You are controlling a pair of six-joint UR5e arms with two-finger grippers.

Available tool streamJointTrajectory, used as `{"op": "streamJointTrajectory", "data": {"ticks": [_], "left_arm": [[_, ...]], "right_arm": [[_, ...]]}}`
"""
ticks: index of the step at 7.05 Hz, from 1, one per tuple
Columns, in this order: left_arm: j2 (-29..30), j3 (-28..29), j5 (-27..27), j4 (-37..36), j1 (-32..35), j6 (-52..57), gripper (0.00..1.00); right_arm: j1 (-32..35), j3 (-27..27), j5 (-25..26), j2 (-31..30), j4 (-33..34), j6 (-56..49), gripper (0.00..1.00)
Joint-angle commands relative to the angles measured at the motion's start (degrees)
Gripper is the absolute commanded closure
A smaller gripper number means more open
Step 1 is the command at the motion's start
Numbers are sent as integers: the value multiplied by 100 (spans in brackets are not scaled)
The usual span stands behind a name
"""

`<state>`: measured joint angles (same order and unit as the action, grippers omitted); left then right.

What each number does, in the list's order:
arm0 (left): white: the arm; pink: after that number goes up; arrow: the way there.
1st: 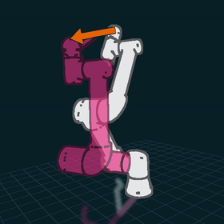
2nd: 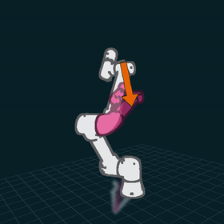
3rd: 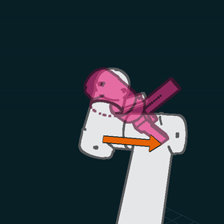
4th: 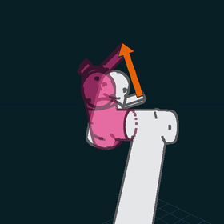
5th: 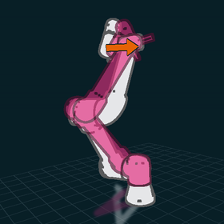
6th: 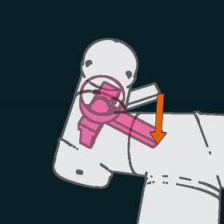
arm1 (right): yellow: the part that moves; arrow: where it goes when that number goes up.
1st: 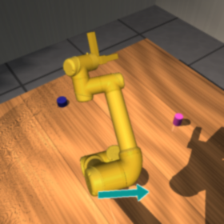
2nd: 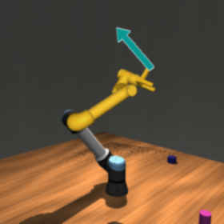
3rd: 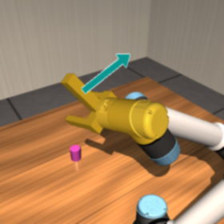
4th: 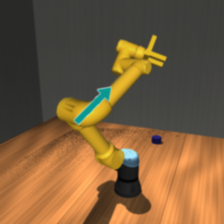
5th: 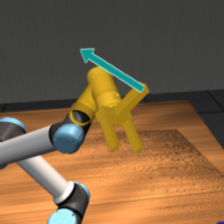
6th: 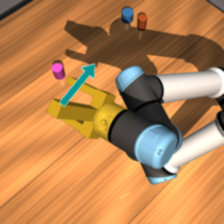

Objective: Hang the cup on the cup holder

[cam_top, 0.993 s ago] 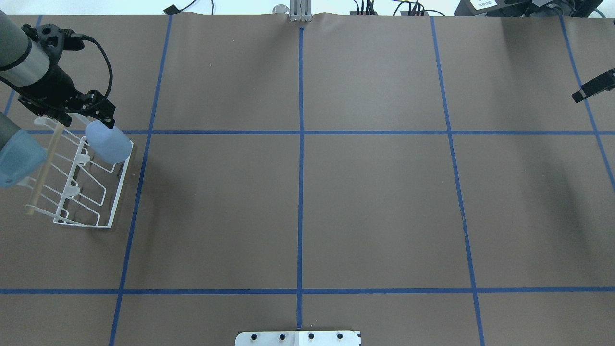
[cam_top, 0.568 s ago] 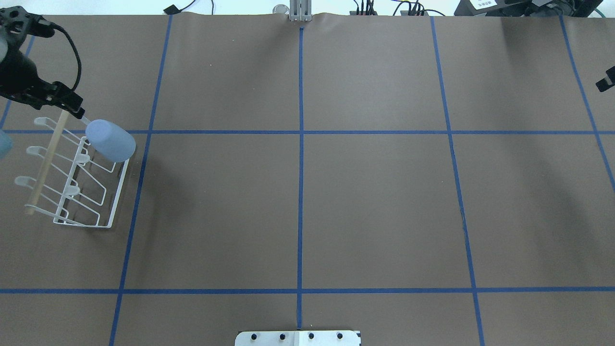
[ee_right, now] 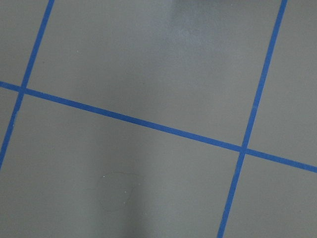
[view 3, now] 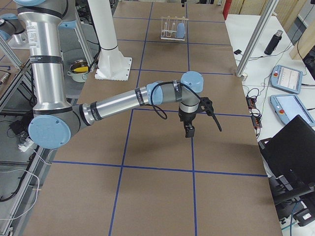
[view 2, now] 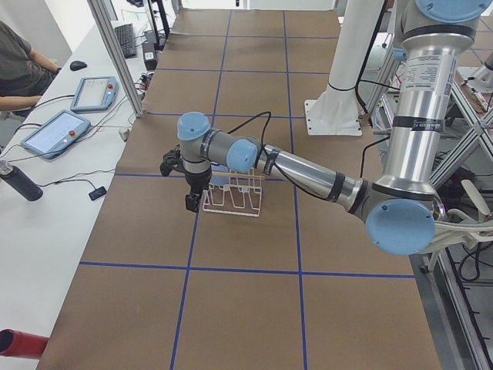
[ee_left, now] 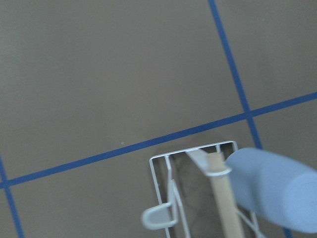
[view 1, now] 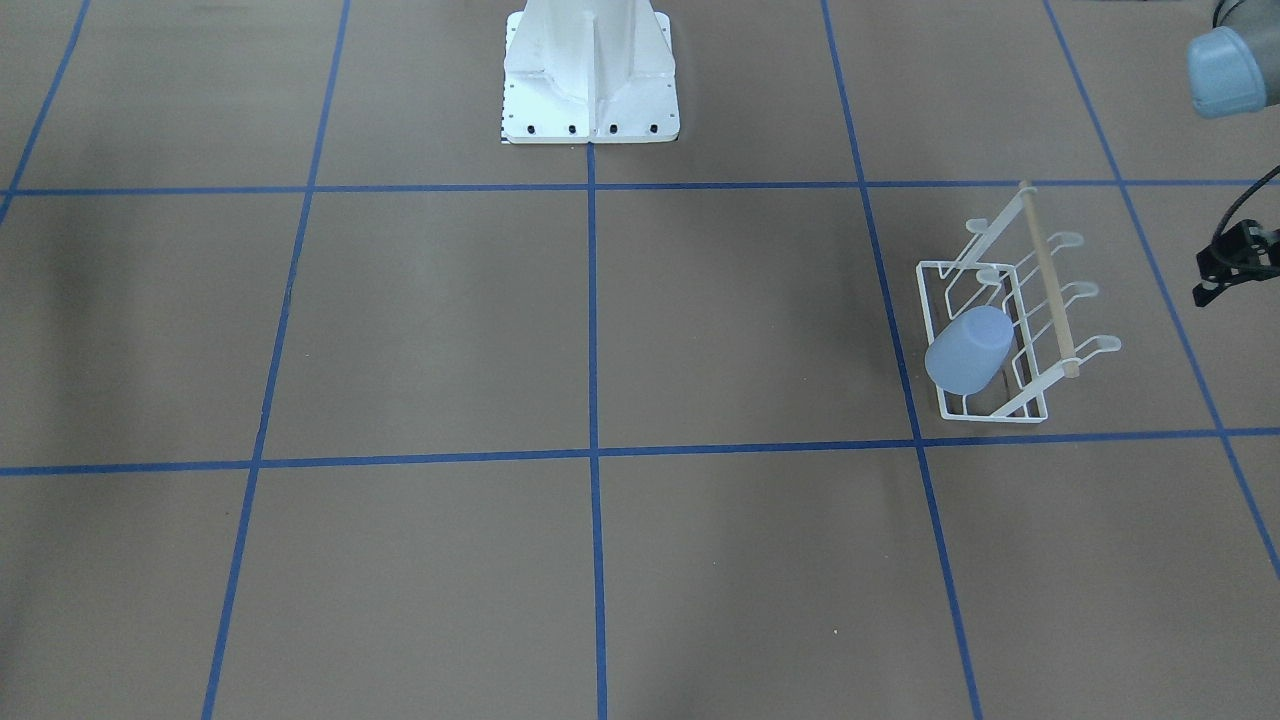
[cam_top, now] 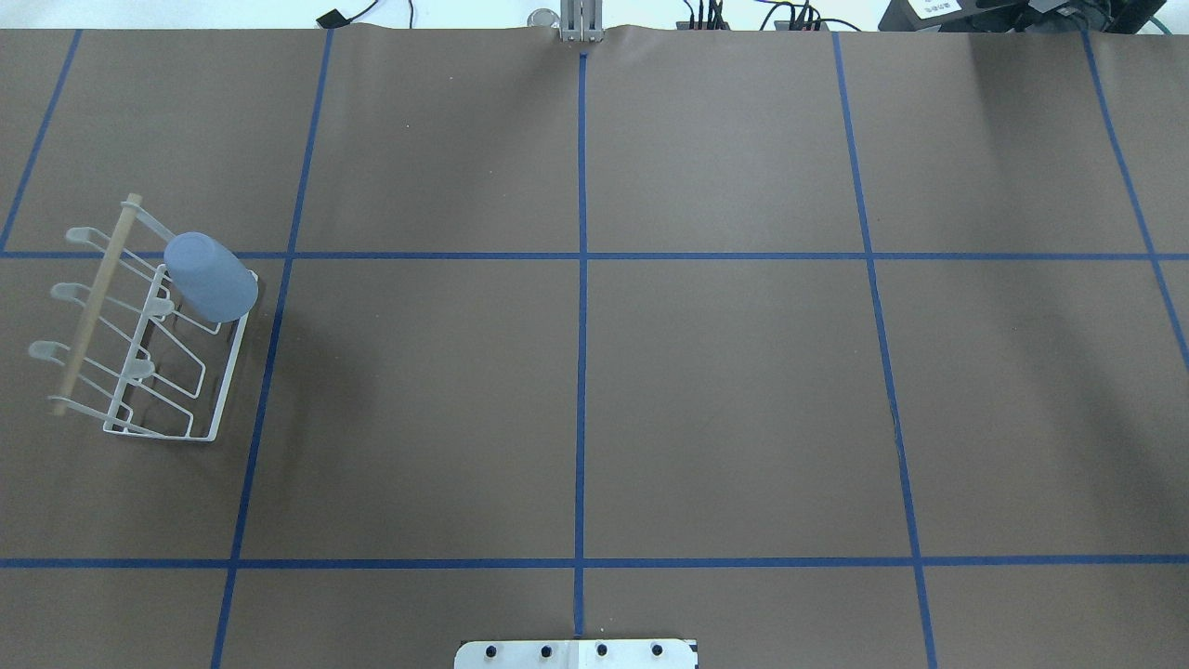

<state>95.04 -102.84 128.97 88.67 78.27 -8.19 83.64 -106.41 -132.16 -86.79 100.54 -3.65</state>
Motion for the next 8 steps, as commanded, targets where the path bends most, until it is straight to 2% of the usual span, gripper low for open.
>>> {"op": "streamJointTrajectory", "data": {"ticks": [1, 4, 8], "left_arm": [[-346, 27, -4, 79, 197, 411, 2], [-364, -52, 250, 158, 171, 397, 2], [-355, 0, 286, 229, 154, 283, 2]], "right_arm": [[3, 15, 14, -22, 0, -13, 0], [3, 32, 23, -49, -17, -13, 0], [-85, 32, 181, -57, -17, 92, 0]]}}
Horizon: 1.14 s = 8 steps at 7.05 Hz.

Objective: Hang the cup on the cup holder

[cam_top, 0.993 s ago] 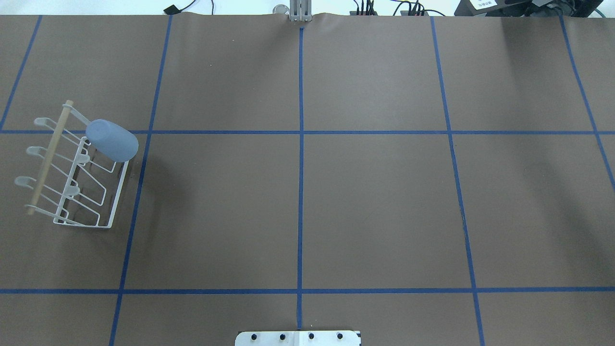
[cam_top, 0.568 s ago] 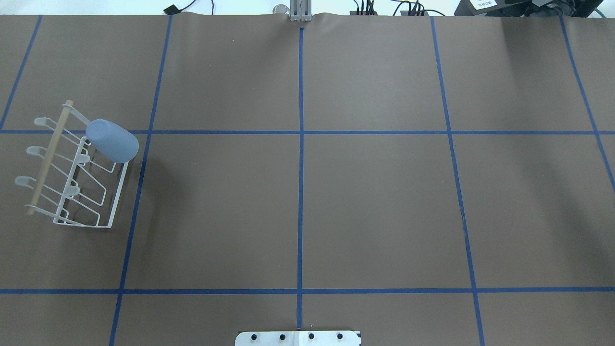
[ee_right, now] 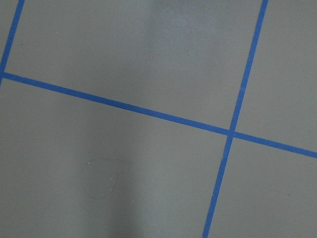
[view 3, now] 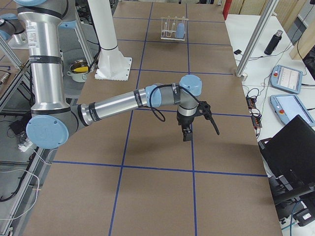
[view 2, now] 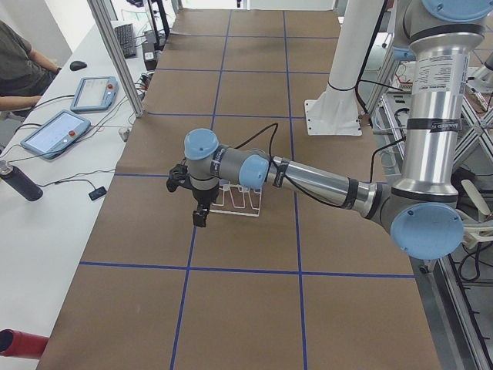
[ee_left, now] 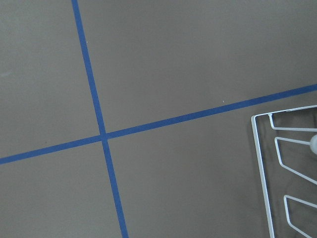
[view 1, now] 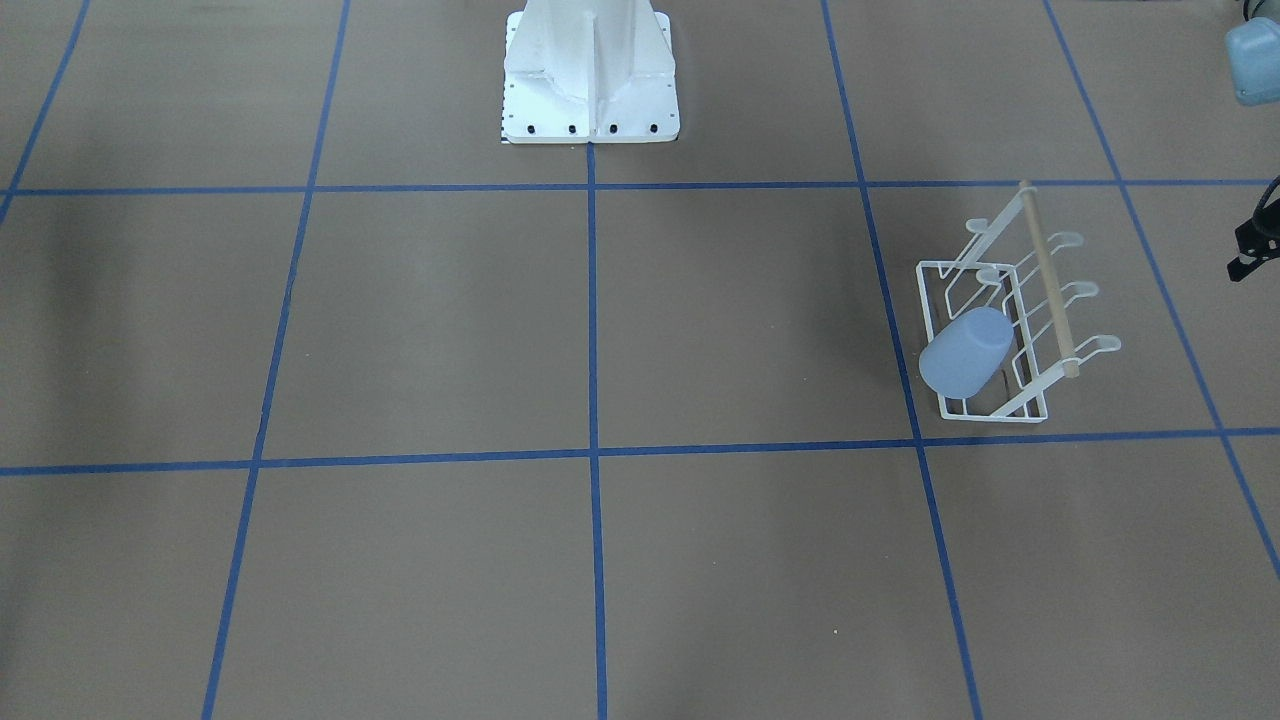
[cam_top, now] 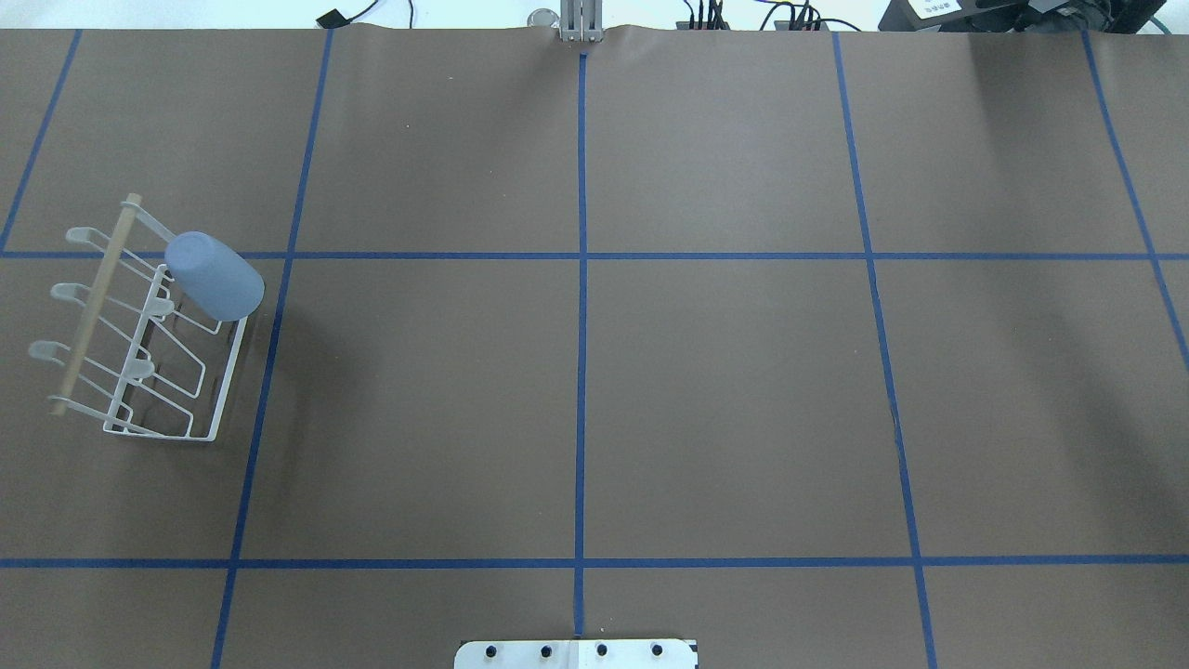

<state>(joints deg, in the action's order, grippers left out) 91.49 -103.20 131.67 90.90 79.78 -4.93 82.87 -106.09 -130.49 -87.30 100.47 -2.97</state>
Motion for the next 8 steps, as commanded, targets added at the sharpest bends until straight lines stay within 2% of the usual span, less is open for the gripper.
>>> {"op": "streamJointTrajectory", "data": {"ticks": [1, 5, 8], "left_arm": [[0, 72, 278, 7, 2, -52, 2], [36, -60, 368, -2, 2, -43, 2], [71, 125, 325, -2, 107, -26, 2]], "right_arm": [[-8, 9, -3, 19, -10, 25, 0], [-8, 106, -38, 37, -36, 34, 0], [-17, 105, -143, 54, -141, 43, 0]]}}
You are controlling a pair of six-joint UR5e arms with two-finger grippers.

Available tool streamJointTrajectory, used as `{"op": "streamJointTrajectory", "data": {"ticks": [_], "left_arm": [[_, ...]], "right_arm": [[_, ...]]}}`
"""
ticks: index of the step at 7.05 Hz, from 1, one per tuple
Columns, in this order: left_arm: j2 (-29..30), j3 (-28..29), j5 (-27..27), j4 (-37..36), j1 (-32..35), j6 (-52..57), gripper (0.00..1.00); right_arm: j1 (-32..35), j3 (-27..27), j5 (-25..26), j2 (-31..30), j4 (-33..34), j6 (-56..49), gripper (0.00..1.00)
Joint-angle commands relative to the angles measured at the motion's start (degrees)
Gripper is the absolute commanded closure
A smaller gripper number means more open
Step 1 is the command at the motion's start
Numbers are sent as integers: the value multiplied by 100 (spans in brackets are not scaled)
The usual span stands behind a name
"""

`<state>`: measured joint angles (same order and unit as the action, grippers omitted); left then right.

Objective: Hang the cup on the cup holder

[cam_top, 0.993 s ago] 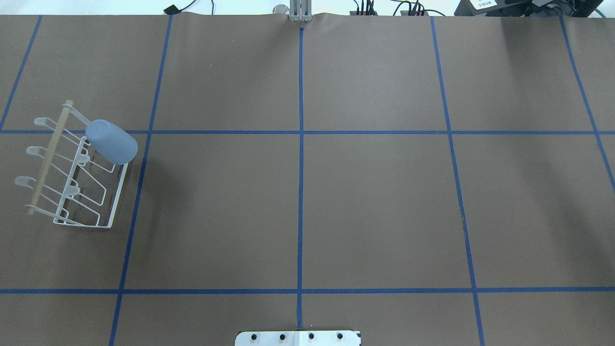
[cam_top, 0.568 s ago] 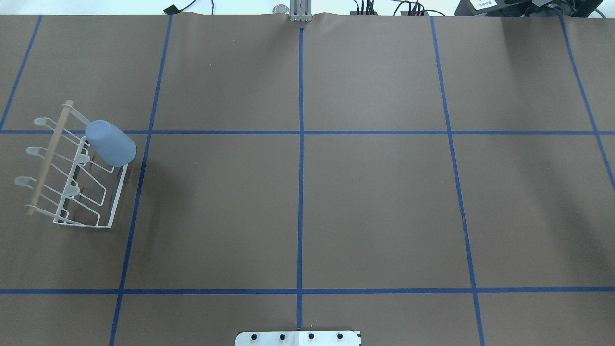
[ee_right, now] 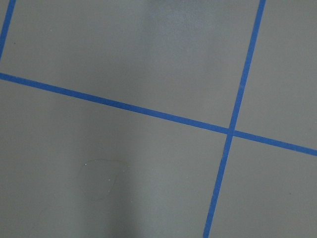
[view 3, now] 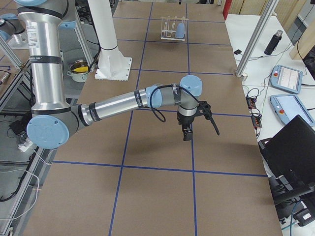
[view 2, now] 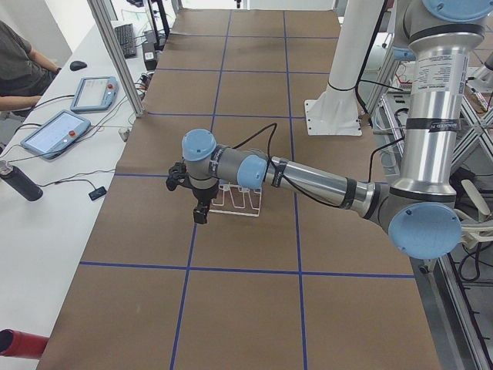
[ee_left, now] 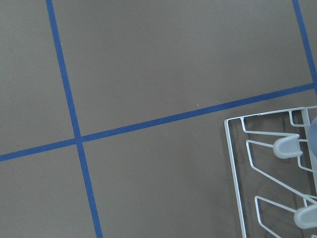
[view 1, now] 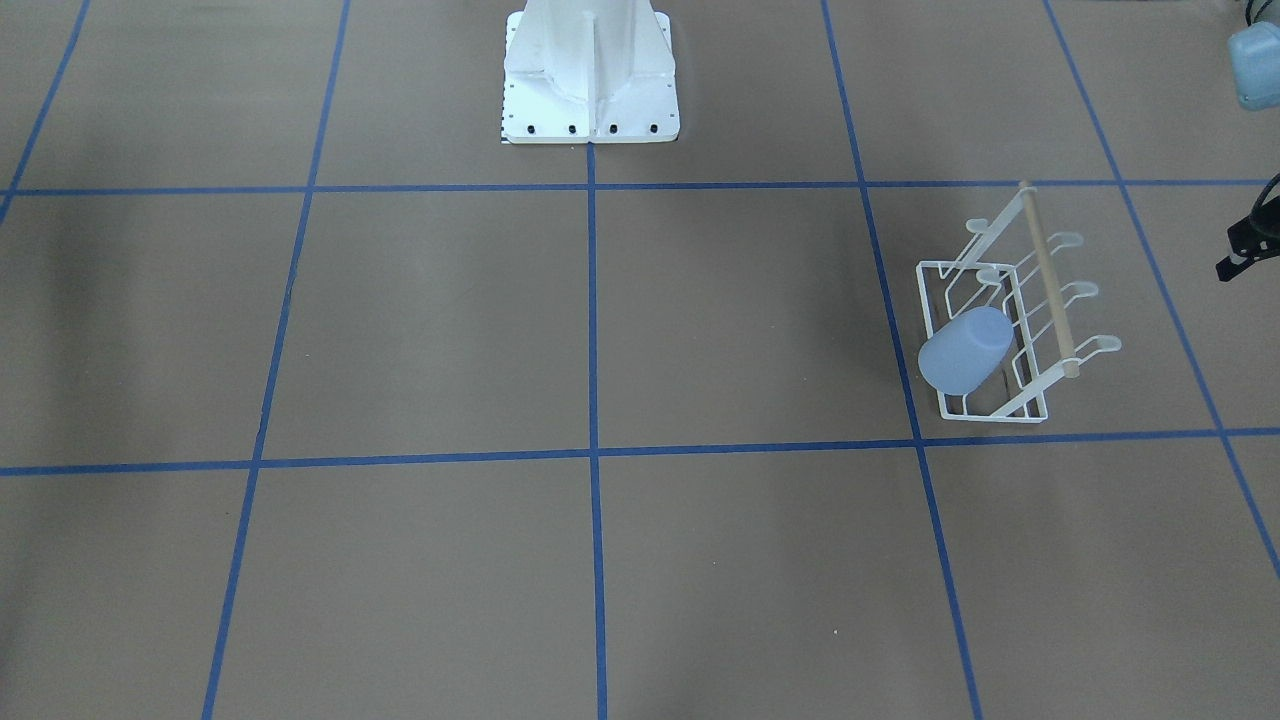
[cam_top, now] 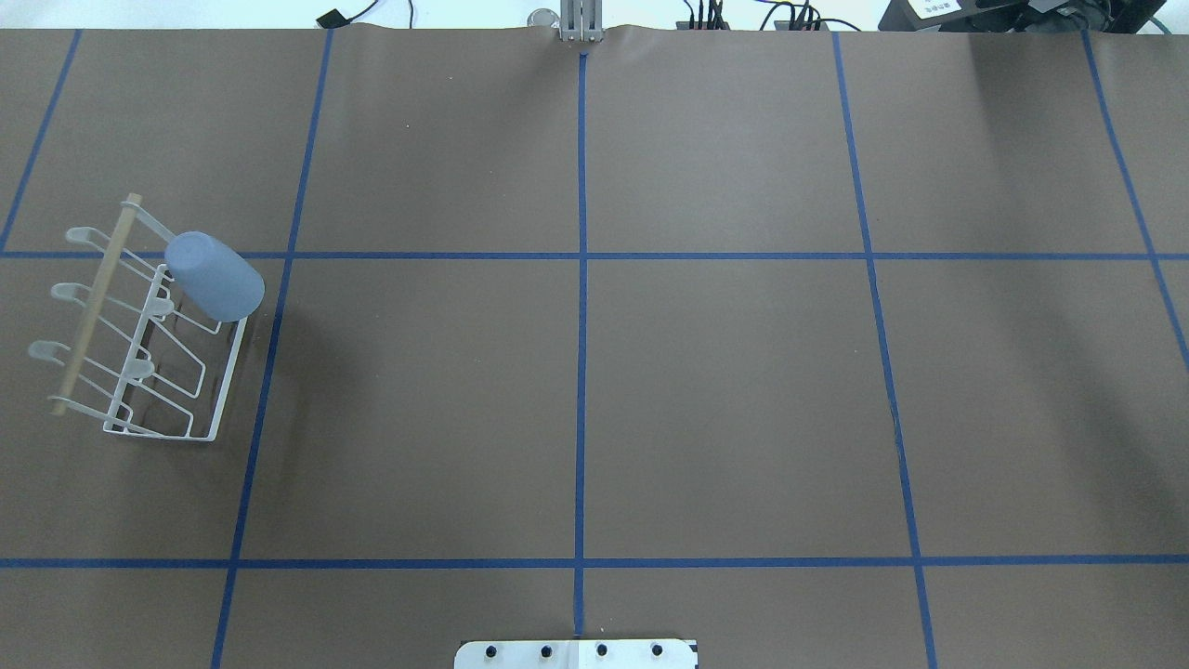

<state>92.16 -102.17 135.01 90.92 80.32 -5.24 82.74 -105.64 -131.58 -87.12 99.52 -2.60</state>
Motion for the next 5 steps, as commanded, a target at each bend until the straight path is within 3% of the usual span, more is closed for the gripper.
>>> {"op": "streamJointTrajectory", "data": {"ticks": [1, 5], "left_arm": [[22, 5, -1, -4, 54, -12, 2], [-48, -214, -10, -4, 54, -21, 2]], "right_arm": [[-3, 61, -43, 37, -47, 14, 0], [-3, 78, -8, 37, -56, -21, 0]]}}
